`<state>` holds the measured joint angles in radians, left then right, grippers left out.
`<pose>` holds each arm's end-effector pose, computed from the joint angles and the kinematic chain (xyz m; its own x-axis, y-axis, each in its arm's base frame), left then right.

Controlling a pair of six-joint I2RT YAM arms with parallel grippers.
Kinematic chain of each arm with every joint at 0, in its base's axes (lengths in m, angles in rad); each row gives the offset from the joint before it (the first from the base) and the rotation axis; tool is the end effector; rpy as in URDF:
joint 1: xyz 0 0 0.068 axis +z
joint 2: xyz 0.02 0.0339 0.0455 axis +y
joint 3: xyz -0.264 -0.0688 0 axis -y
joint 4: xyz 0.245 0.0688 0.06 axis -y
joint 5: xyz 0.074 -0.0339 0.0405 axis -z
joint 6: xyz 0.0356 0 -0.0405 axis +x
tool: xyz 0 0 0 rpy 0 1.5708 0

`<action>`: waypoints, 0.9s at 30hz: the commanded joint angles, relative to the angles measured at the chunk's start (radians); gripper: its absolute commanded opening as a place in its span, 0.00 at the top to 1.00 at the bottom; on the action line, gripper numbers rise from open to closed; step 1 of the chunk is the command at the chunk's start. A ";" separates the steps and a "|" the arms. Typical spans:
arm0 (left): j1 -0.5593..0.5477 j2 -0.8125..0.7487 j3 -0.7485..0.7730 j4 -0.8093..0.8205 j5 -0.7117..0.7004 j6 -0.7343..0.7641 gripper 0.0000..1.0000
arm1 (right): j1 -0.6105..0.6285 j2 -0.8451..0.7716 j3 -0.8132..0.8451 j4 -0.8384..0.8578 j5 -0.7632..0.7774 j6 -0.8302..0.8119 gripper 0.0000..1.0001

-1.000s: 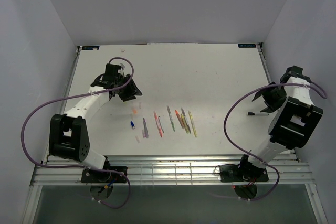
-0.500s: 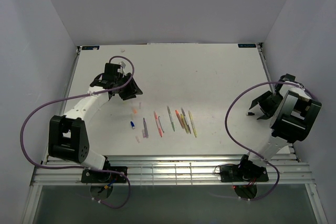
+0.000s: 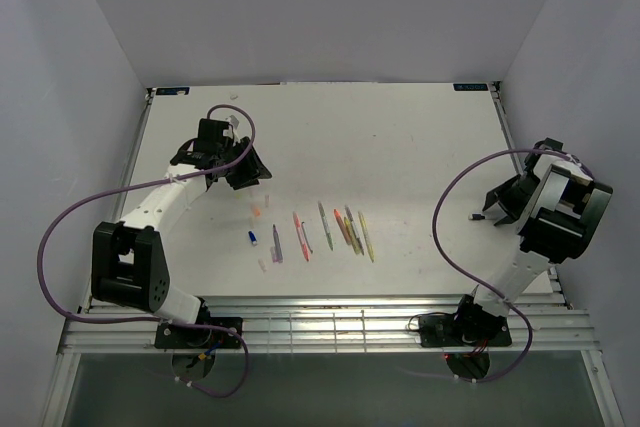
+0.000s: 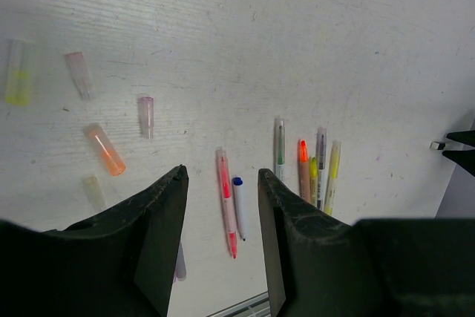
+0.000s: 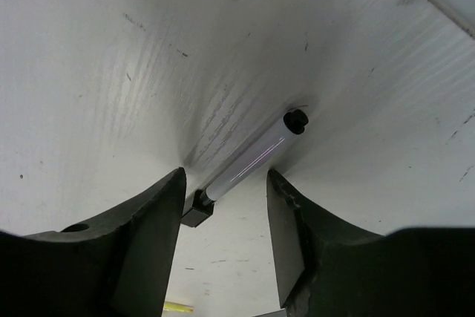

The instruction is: Open the pen caps

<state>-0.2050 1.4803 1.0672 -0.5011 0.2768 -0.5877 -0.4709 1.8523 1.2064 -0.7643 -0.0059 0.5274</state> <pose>0.3022 -0.0728 0.2473 -0.8445 -0.3692 -0.3880 -0.1311 0.8449 -0.5186 0.3054 -0.1553 0.1594 -0.5323 0.8357 -0.1352 0.8340 0.5450 0.0855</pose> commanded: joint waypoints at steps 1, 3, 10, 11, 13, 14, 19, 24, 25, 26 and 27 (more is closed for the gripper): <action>-0.002 -0.041 0.025 0.001 -0.001 -0.006 0.46 | -0.011 0.041 0.041 -0.012 0.095 0.013 0.47; -0.001 -0.037 0.025 0.006 0.001 -0.009 0.46 | -0.009 0.056 0.048 -0.032 0.118 0.005 0.52; -0.001 -0.034 0.025 0.012 0.010 -0.018 0.46 | -0.006 0.068 0.035 -0.035 0.153 -0.050 0.67; -0.001 -0.035 0.023 0.012 0.010 -0.020 0.46 | -0.005 0.068 0.030 -0.033 0.156 -0.055 0.69; -0.002 -0.038 0.017 0.012 0.013 -0.020 0.46 | 0.002 0.073 0.027 -0.032 0.153 -0.072 0.75; -0.002 -0.040 0.014 0.012 0.015 -0.021 0.46 | 0.006 0.074 0.024 -0.033 0.149 -0.075 0.78; -0.002 -0.060 -0.006 0.010 0.021 -0.027 0.46 | 0.069 0.050 0.024 -0.021 0.120 -0.086 0.92; -0.002 -0.078 0.013 -0.010 0.056 -0.041 0.46 | 0.159 -0.019 0.090 -0.010 -0.044 -0.063 0.92; -0.004 -0.078 0.017 -0.007 0.091 -0.043 0.46 | 0.178 -0.045 0.131 -0.006 -0.074 -0.058 0.92; -0.013 -0.074 0.033 -0.008 0.108 -0.046 0.47 | 0.198 -0.056 0.154 0.000 -0.136 -0.056 0.92; -0.019 -0.068 0.039 -0.005 0.125 -0.050 0.47 | 0.240 -0.062 0.179 0.006 -0.176 -0.056 0.92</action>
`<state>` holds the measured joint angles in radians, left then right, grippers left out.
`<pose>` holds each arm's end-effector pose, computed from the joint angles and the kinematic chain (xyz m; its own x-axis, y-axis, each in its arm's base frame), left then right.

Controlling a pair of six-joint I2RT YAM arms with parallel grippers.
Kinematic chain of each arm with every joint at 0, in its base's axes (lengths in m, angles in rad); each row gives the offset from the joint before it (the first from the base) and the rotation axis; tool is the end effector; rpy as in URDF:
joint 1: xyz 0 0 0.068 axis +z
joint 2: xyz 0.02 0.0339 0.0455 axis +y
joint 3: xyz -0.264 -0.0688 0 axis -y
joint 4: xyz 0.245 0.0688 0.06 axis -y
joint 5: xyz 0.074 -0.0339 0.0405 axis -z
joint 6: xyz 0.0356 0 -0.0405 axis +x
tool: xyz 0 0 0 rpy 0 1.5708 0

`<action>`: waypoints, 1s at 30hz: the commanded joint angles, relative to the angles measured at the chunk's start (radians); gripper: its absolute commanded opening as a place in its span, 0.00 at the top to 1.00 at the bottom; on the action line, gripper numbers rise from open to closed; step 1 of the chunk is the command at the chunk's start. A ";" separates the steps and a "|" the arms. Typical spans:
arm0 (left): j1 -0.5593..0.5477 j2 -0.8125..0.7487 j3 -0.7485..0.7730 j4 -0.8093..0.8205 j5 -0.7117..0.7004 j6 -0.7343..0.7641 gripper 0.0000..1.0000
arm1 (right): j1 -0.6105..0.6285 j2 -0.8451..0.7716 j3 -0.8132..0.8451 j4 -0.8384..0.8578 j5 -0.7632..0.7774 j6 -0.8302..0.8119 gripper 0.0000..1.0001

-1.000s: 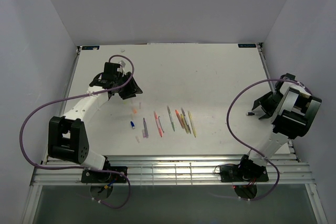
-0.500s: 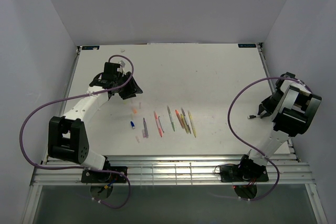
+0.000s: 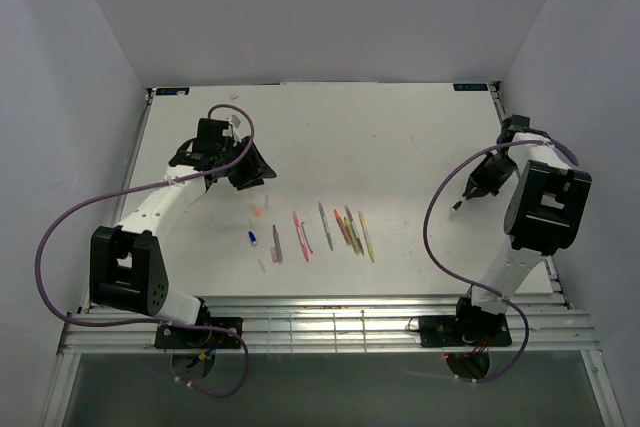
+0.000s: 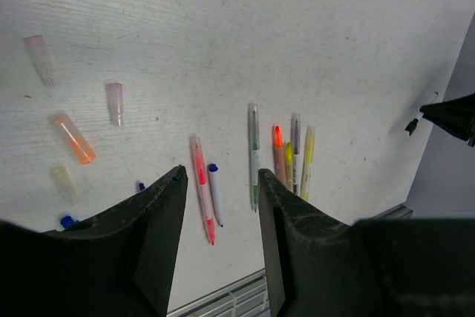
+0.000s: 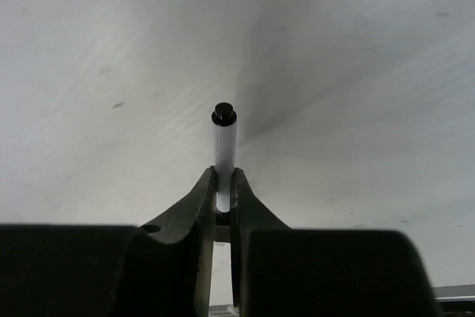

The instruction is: Open the pen caps

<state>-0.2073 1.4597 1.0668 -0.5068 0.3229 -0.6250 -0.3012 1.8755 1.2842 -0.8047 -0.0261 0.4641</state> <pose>0.2981 -0.0743 0.2531 -0.8487 -0.3885 -0.3589 -0.1335 0.8140 -0.5654 0.3394 -0.1045 0.1707 -0.7101 0.6892 -0.1440 0.6823 0.7241 0.1008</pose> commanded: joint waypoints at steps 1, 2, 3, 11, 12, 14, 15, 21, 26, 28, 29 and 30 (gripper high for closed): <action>-0.024 -0.042 0.045 0.017 0.103 -0.033 0.47 | 0.098 -0.091 0.151 0.048 -0.191 0.007 0.92; -0.044 -0.039 0.047 0.034 0.152 -0.048 0.48 | 0.125 -0.092 0.174 0.047 -0.248 0.007 0.92; -0.056 -0.036 0.048 0.056 0.178 -0.064 0.48 | 0.184 -0.092 0.197 0.044 -0.273 0.007 0.92; -0.276 0.031 0.179 0.128 0.265 -0.091 0.46 | 0.517 -0.121 0.288 0.036 -0.394 0.041 0.92; -0.291 0.033 0.183 0.129 0.255 -0.094 0.45 | 0.539 -0.133 0.276 0.042 -0.397 0.050 0.92; -0.319 0.033 0.180 0.140 0.249 -0.105 0.44 | 0.579 -0.180 0.236 0.087 -0.417 0.088 0.92; -0.325 0.031 0.179 0.143 0.246 -0.113 0.43 | 0.614 -0.197 0.192 0.105 -0.423 0.102 0.92; -0.389 0.056 0.164 0.152 0.234 -0.159 0.37 | 0.700 -0.251 0.133 0.156 -0.440 0.133 0.92; -0.454 0.085 0.160 0.156 0.196 -0.166 0.34 | 0.715 -0.274 0.099 0.180 -0.463 0.150 0.92; -0.469 0.093 0.163 0.151 0.183 -0.171 0.33 | 0.717 -0.282 0.093 0.182 -0.469 0.154 0.92; -0.472 0.094 0.163 0.149 0.171 -0.173 0.33 | 0.717 -0.282 0.087 0.183 -0.475 0.154 0.92; -0.477 0.097 0.162 0.148 0.166 -0.174 0.33 | 0.717 -0.285 0.086 0.183 -0.475 0.156 0.92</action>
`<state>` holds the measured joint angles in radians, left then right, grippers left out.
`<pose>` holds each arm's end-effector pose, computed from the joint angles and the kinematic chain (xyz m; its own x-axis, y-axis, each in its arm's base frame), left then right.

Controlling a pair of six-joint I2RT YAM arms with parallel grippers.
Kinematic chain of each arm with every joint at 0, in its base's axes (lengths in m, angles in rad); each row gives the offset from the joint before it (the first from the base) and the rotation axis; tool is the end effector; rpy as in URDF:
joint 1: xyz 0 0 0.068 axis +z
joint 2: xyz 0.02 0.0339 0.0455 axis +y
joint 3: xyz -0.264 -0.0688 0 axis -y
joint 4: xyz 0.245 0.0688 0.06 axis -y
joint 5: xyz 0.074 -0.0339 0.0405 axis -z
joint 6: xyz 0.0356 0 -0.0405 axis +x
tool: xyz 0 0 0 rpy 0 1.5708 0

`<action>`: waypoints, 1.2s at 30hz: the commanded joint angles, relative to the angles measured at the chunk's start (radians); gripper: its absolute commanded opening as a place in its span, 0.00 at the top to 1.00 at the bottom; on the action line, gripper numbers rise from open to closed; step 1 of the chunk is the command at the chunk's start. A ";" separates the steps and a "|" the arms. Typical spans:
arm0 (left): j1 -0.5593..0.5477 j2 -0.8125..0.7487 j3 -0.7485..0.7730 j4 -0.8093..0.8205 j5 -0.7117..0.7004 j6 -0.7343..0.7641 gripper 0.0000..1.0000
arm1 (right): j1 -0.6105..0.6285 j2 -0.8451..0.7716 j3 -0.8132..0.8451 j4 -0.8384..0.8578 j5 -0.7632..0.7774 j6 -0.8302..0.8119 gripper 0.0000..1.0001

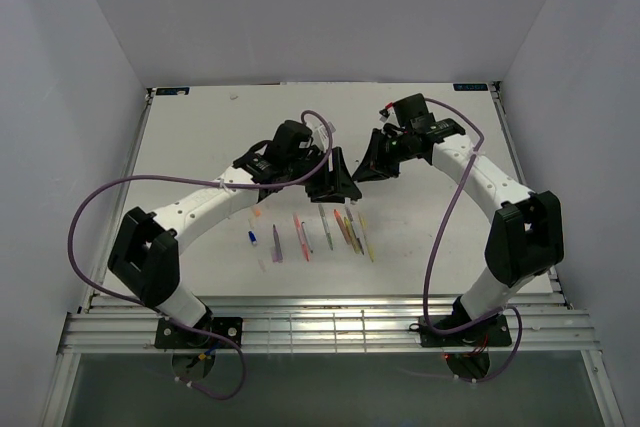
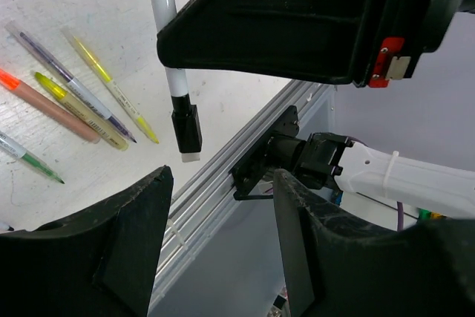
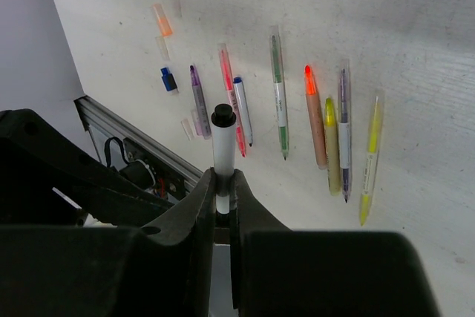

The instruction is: Open the pen caps

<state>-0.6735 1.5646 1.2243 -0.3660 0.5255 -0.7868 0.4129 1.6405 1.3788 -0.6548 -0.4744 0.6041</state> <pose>0.2617 -0.2317 0.2843 -0.9515 -0.0244 -0.3066 0.2324 0.5960 -0.7686 0.3185 0.1573 0.2876 -0.9456 0.1374 -0.2950 -0.0905 0.7596 0.6440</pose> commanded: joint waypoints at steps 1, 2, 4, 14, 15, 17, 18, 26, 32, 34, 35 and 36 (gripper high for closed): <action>-0.018 -0.006 0.003 0.006 -0.041 -0.014 0.33 | 0.004 -0.054 -0.011 0.037 -0.027 0.017 0.92; -0.023 -0.003 0.001 0.003 -0.048 -0.015 0.33 | 0.003 -0.059 -0.015 0.038 -0.029 0.019 0.92; -0.032 0.002 0.003 -0.011 -0.061 -0.015 0.33 | 0.004 -0.061 -0.017 0.044 -0.035 0.022 0.92; -0.040 0.041 0.026 -0.048 -0.102 -0.022 0.33 | 0.004 -0.071 -0.029 0.055 -0.075 0.031 0.92; -0.040 0.044 0.027 -0.051 -0.101 -0.022 0.33 | 0.003 -0.073 -0.030 0.058 -0.076 0.031 0.92; -0.043 0.055 0.038 -0.051 -0.102 -0.020 0.34 | 0.004 -0.073 -0.032 0.057 -0.078 0.031 0.92; -0.043 0.058 0.041 -0.054 -0.102 -0.019 0.35 | 0.004 -0.073 -0.032 0.058 -0.079 0.031 0.92; -0.044 0.075 0.060 -0.057 -0.093 -0.002 0.45 | 0.006 -0.074 -0.047 0.060 -0.086 0.031 0.92; -0.046 0.089 0.076 -0.062 -0.076 0.015 0.56 | 0.010 -0.071 -0.055 0.064 -0.081 0.034 0.92; -0.046 0.089 0.078 -0.065 -0.067 0.018 0.62 | 0.013 -0.070 -0.055 0.067 -0.076 0.040 0.92; -0.046 0.087 0.076 -0.067 -0.065 0.018 0.64 | 0.012 -0.070 -0.053 0.069 -0.076 0.042 0.92; -0.044 0.087 0.076 -0.073 -0.062 0.021 0.65 | 0.013 -0.071 -0.055 0.070 -0.076 0.045 0.92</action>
<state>-0.7166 1.6569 1.2709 -0.4255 0.4442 -0.7856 0.4194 1.6085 1.3258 -0.6151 -0.5335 0.6338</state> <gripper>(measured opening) 0.366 0.118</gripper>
